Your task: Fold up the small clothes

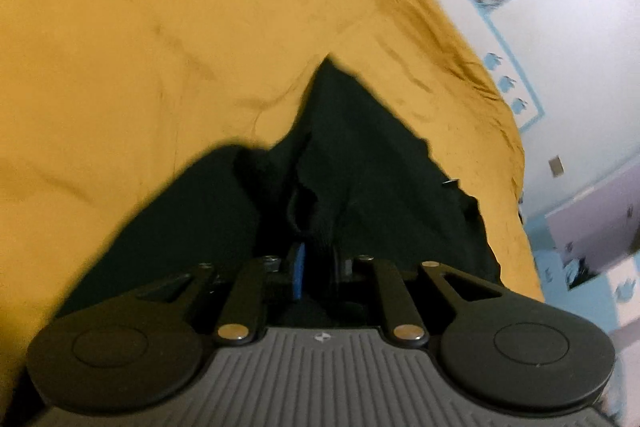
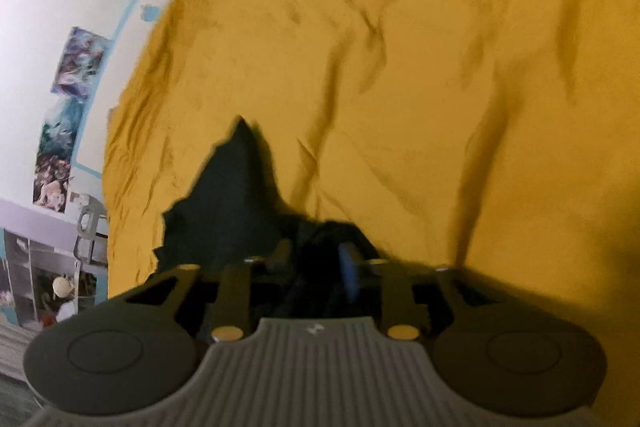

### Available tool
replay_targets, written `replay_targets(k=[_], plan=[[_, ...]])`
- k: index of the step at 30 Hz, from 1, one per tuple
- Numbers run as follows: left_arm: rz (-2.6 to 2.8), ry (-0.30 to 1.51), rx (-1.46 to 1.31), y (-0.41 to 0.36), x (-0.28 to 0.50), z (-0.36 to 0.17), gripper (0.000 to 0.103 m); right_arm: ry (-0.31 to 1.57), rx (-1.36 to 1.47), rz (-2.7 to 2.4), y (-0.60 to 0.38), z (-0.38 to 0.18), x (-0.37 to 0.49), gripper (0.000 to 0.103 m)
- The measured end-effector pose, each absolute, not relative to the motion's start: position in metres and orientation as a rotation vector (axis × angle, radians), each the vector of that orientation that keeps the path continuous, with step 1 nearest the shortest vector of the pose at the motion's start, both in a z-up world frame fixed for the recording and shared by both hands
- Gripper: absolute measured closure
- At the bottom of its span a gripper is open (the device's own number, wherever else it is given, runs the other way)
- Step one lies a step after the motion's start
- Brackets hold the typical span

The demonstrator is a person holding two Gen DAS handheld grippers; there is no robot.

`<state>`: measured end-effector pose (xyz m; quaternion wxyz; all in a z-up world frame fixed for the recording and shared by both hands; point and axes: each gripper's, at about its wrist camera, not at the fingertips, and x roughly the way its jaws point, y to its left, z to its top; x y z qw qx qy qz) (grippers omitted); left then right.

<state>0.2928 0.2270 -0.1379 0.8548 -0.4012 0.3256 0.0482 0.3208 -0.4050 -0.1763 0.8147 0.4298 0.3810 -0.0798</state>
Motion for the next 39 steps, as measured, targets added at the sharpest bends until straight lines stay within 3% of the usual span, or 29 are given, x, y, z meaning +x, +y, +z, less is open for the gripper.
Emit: replay_targets(k=[2,4,9,18,19,20,21,22,25,29,31,32,34,36,39], plan=[[0.06,0.64,-0.793,0.225,0.291,-0.123,0.089,0.716,0.768,-0.153,-0.4,-0.15,0.315,0.054],[-0.019,0.619,-0.777,0.219,0.301,-0.116,0.089,0.64,0.599,-0.11,-0.392,-0.131,0.327,0.04],[-0.108,0.685,-0.775,0.205,0.342,-0.13,0.089,0.692,0.461,0.067,-0.386,-0.143,0.411,0.039],[-0.09,0.792,-0.756,0.2,0.367,-0.168,0.086,0.852,0.562,0.085,-0.388,-0.204,0.507,0.036],[-0.091,0.796,-0.756,0.2,0.367,-0.169,0.086,0.849,0.556,0.101,-0.386,-0.208,0.511,0.042],[-0.092,0.795,-0.752,0.201,0.368,-0.17,0.085,0.838,0.547,0.105,-0.383,-0.211,0.513,0.058],[-0.094,0.796,-0.749,0.201,0.368,-0.17,0.085,0.826,0.54,0.119,-0.382,-0.212,0.514,0.1],[-0.099,0.794,-0.751,0.201,0.368,-0.17,0.084,0.829,0.532,0.119,-0.382,-0.211,0.516,0.103],[-0.119,0.795,-0.731,0.199,0.369,-0.17,0.075,0.744,0.471,0.07,-0.378,-0.2,0.522,0.103],[-0.112,0.808,-0.713,0.196,0.374,-0.177,0.076,0.819,0.342,0.008,-0.369,-0.216,0.536,0.103],[-0.107,0.816,-0.732,0.201,0.374,-0.18,0.083,0.81,0.35,-0.012,-0.372,-0.224,0.531,0.101],[-0.111,0.821,-0.743,0.203,0.375,-0.181,0.083,0.795,0.367,-0.018,-0.374,-0.223,0.528,0.098],[-0.12,0.83,-0.762,0.206,0.375,-0.179,0.083,0.768,0.382,-0.055,-0.379,-0.213,0.518,0.076],[-0.131,0.832,-0.767,0.208,0.372,-0.169,0.08,0.731,0.374,-0.059,-0.381,-0.195,0.504,0.064],[-0.158,0.798,-0.747,0.208,0.355,-0.146,0.078,0.719,0.41,-0.008,-0.387,-0.158,0.472,0.064]])
